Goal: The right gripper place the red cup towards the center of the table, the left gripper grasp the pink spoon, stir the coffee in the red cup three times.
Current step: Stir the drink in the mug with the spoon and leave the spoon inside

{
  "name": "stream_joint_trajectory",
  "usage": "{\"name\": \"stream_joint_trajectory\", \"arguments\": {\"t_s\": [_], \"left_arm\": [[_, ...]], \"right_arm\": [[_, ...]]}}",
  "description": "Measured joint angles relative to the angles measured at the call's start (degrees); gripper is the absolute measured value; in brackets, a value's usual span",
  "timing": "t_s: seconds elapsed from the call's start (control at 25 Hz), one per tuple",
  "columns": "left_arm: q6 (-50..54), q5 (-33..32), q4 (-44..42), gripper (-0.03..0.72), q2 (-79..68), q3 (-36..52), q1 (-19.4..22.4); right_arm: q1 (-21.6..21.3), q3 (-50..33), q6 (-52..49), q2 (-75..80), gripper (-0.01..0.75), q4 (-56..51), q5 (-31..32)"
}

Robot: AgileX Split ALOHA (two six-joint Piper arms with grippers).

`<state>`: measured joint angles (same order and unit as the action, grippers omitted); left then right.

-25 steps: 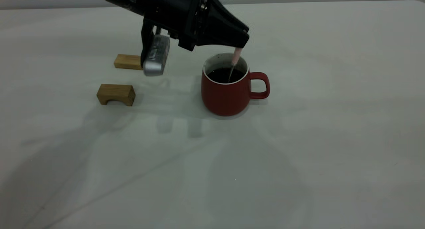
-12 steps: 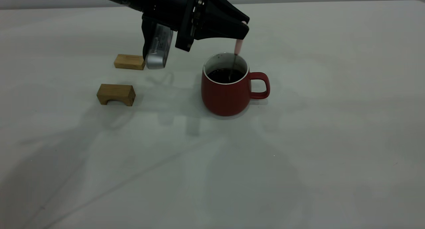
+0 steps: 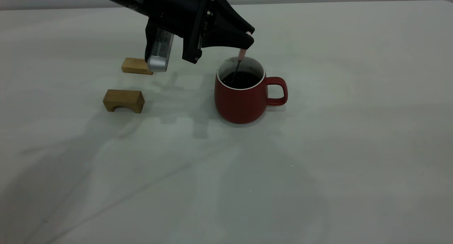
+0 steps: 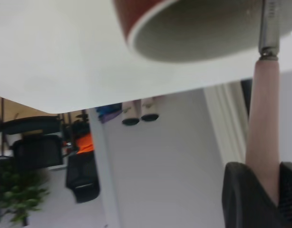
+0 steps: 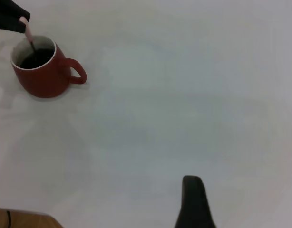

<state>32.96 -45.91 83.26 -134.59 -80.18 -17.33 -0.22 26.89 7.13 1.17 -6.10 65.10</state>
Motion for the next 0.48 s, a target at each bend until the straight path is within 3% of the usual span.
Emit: {"name": "stream_joint_trajectory", "arguments": {"t_s": [0.24,0.48], "left_arm": [[6.2,-8.5,-1.8,0.175,0.0,0.0,0.0],[14.4,-2.6,-6.1,0.175,0.0,0.0,0.0]], "right_arm": [[0.0,0.0,0.0,0.0,0.591,0.0,0.0],[0.0,0.0,0.0,0.0,0.591,0.0,0.0]]}}
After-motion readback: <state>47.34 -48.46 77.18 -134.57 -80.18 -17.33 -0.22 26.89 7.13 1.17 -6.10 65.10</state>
